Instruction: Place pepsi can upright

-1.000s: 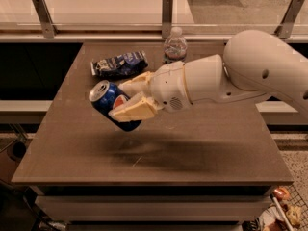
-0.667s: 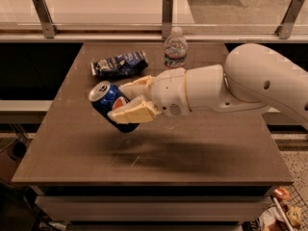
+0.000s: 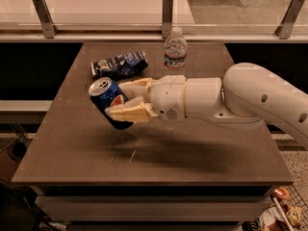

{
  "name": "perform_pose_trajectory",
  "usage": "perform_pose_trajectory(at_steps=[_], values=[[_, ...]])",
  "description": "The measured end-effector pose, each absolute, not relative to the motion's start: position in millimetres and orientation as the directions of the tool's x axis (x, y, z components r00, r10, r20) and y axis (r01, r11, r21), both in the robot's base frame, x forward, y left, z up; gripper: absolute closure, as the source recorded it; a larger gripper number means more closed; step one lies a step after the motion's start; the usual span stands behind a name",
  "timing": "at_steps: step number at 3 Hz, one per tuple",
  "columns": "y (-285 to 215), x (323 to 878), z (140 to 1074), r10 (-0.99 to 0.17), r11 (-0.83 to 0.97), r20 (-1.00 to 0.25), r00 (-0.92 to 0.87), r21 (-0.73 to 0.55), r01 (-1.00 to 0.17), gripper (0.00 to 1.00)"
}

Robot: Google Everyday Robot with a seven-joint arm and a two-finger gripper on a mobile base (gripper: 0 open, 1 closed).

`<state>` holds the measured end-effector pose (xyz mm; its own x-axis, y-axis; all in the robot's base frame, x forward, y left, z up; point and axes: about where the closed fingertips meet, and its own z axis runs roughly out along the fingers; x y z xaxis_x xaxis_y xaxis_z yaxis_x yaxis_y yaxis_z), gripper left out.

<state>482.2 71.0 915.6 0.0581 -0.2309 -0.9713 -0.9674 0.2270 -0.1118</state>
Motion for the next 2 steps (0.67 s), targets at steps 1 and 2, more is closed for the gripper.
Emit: perform_pose_trajectory(at_steps=[1,2], values=[[75.0,482.8,912.1,-0.189,0.248,-0.98,0.057,-0.104,-0.963,1.0],[77.2,478.7,909.6,-0.165,0.271,-0.985,0.051,-0.095,-0.958,1.0]])
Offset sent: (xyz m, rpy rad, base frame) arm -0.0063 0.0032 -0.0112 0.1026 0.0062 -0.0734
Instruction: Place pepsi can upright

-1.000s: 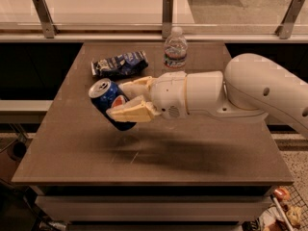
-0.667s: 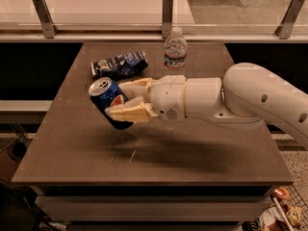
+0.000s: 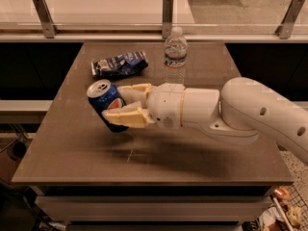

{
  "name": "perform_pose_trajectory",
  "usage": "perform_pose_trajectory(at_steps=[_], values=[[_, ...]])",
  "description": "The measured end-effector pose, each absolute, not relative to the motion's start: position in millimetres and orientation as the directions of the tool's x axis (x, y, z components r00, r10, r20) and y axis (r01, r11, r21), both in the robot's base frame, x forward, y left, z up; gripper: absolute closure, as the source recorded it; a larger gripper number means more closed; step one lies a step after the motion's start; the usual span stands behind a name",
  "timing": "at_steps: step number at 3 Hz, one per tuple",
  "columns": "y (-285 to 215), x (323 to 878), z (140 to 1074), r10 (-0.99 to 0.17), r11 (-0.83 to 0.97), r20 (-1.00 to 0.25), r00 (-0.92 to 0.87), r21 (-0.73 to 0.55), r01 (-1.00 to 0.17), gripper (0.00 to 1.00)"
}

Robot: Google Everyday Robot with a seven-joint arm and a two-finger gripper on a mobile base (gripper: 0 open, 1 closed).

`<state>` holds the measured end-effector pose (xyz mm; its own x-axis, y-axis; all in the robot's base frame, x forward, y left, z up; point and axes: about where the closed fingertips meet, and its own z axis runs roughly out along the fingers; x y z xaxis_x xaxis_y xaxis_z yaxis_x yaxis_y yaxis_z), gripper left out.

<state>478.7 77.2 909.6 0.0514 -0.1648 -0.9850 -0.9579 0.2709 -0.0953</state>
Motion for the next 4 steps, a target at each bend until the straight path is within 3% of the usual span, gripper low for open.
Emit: perform_pose_trajectory(at_steps=[4], values=[[118,473,904,-0.082,0.262,-0.995,0.062,-0.082,-0.962,1.0]])
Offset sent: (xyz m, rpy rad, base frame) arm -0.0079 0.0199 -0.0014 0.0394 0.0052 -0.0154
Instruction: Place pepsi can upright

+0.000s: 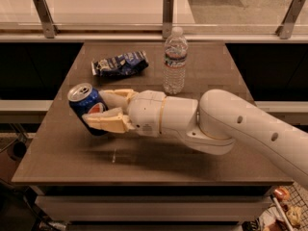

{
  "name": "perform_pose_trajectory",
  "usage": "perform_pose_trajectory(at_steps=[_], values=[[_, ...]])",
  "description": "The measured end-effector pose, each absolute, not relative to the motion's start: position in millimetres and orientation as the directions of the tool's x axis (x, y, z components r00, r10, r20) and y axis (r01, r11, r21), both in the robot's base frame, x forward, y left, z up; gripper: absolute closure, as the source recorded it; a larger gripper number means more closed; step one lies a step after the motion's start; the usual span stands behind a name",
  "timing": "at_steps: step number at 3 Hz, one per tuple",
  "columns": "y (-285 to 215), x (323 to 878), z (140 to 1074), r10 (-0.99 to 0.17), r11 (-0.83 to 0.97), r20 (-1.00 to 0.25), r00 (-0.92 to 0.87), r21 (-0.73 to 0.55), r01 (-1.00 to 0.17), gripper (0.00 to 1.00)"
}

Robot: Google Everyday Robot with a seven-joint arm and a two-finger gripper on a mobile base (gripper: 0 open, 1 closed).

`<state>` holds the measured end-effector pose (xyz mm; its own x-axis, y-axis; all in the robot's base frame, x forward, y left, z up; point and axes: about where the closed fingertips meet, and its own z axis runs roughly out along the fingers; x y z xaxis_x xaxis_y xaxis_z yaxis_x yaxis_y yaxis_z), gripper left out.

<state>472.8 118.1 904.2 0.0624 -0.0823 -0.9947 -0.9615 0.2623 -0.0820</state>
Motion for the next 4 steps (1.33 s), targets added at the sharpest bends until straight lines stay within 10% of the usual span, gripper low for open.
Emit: perform_pose_trajectory(at_steps=[2,4], values=[[122,469,880,-0.008,0.287,-0.999,0.047,-0.047,-0.957,1.0],[125,467,881,-0.007,0.28,-0.999,0.05,-0.05,-0.959,0.61]])
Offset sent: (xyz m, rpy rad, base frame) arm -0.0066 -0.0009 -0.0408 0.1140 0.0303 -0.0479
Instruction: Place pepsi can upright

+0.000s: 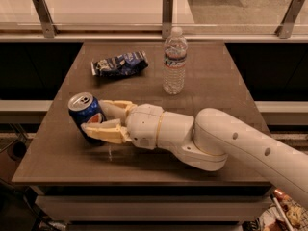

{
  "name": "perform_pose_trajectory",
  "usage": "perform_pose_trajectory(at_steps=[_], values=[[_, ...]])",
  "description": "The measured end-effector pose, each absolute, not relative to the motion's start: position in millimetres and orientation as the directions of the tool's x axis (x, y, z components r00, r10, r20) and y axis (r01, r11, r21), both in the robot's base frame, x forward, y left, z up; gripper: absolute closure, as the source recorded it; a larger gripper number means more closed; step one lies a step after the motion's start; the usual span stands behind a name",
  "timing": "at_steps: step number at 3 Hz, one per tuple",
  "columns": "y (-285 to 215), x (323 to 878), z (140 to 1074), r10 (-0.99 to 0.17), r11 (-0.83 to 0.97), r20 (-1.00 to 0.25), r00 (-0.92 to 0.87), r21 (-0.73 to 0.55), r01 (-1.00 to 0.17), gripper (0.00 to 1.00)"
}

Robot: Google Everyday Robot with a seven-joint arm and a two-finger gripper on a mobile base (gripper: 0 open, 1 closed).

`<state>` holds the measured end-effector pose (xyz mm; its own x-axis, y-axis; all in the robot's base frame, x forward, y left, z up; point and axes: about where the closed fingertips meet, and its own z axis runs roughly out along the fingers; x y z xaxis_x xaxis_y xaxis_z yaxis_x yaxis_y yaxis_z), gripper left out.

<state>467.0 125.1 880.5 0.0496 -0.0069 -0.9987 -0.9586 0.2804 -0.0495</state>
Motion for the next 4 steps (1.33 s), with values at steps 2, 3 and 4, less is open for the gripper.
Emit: perform_pose_trajectory(at_steps=[2,3,4], values=[[128.5,465.1,881.8,-0.007,0.274,-0.999,0.052,-0.052,-0.96,0.13],[130.1,464.2,882.4,-0.008,0.271,-0.999,0.053,-0.053,-0.961,0.0],[130.1,464.2,882.4,-0.008,0.271,-0.999,0.053,-0.053,-0.961,0.0]])
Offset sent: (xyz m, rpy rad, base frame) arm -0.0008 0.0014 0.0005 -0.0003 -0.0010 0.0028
